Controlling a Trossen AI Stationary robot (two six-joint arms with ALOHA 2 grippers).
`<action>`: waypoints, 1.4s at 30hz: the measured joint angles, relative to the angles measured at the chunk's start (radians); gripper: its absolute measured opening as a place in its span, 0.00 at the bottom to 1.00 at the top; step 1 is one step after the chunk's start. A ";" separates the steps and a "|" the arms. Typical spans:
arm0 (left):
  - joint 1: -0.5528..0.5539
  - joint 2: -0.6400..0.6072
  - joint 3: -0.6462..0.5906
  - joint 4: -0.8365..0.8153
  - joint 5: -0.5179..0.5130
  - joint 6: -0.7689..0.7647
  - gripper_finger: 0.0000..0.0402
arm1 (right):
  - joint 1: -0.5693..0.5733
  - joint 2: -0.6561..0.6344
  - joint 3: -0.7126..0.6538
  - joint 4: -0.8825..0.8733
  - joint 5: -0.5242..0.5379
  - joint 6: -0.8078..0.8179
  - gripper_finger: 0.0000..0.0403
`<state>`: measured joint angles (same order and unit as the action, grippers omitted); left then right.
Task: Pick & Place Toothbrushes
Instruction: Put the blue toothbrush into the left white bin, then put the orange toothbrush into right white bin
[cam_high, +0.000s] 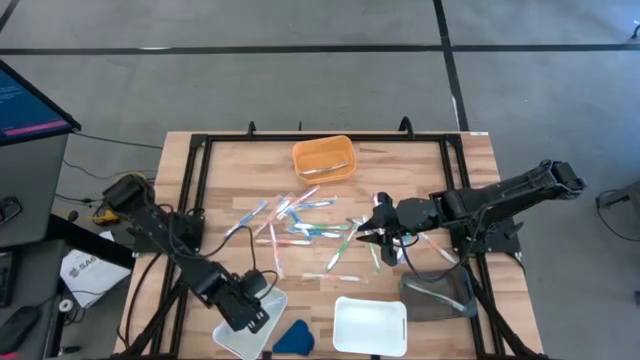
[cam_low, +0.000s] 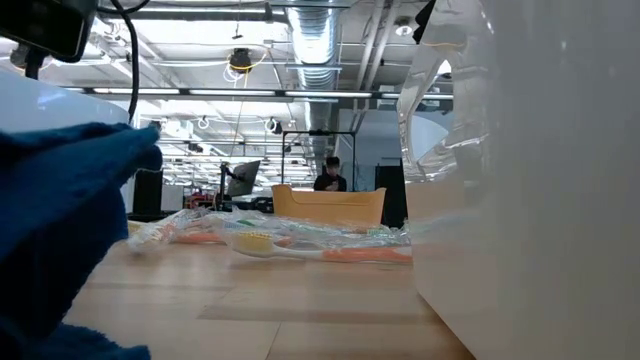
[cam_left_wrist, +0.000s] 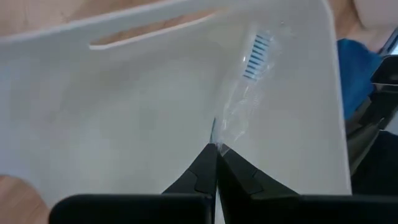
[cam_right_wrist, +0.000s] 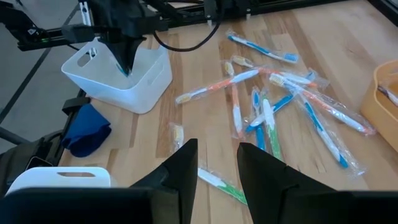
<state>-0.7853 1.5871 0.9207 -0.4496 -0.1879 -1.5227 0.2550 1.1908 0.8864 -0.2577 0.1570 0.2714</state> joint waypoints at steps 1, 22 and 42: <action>0.000 0.002 0.000 0.000 0.002 0.001 0.00 | 0.000 0.000 0.000 0.000 0.000 0.000 0.27; 0.008 0.000 0.000 0.000 0.030 0.052 0.01 | 0.000 0.000 0.000 0.000 0.000 0.003 0.27; 0.011 -0.021 -0.001 0.003 0.156 0.053 0.26 | 0.000 0.000 0.000 -0.004 0.000 0.010 0.27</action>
<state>-0.7741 1.5665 0.9199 -0.4463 -0.0317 -1.4701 0.2550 1.1908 0.8864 -0.2615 0.1566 0.2813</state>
